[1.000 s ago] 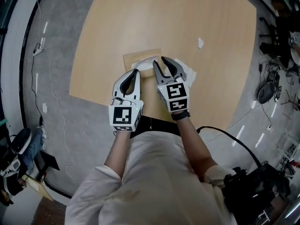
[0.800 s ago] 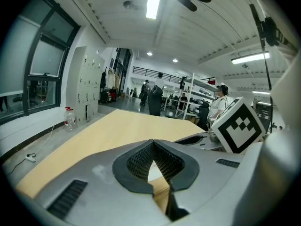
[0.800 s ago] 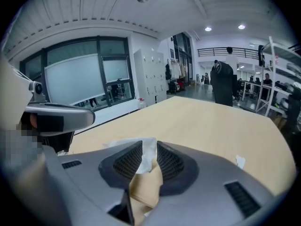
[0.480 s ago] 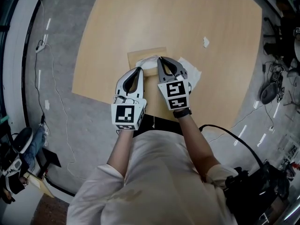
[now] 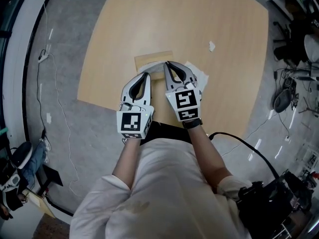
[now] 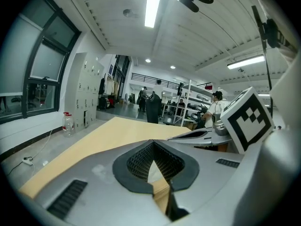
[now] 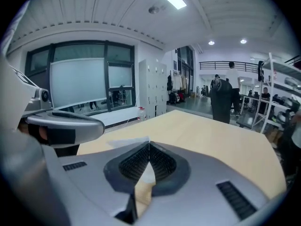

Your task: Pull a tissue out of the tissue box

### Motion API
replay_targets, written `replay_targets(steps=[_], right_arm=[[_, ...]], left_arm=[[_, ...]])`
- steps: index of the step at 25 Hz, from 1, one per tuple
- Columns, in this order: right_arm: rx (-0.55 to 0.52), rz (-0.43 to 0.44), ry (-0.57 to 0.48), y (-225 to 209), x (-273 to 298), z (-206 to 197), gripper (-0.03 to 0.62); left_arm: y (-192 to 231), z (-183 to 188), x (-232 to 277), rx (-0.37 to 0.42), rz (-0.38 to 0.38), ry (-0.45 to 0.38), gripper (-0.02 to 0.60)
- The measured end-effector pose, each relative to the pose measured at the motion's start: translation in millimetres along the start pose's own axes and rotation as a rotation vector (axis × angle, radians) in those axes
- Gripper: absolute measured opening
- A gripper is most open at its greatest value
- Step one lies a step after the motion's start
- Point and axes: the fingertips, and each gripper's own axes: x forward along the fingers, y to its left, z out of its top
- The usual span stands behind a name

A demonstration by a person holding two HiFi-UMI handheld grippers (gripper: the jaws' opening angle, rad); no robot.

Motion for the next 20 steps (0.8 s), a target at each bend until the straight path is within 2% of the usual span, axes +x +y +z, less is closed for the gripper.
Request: replay_targets(steps=[5, 10, 15, 20], right_arm=[[0.001, -0.036, -0.081, 1.3, -31.4, 29.9, 0.005], [-0.029, -0.149, -0.143, -18.9, -73.4, 45.6, 0.005], [0.003, -0.284, -0.121, -54.9, -110.5, 18.5, 0.005], [0.061, -0.39, -0.063, -89.3, -131.1, -36.3, 0.005]], left_arm=[[-9.6, 9.2, -13.8, 0.022, -0.028, -0.02, 0.002], [-28.6, 18.7, -20.2, 0.027, -0.072, -0.046, 0.002], [-69.4, 16.0, -11.1, 0.066, -0.178, -0.034, 0.002], [-111.7, 8.1, 1.0, 0.094, -0.269, -0.019, 0.002]])
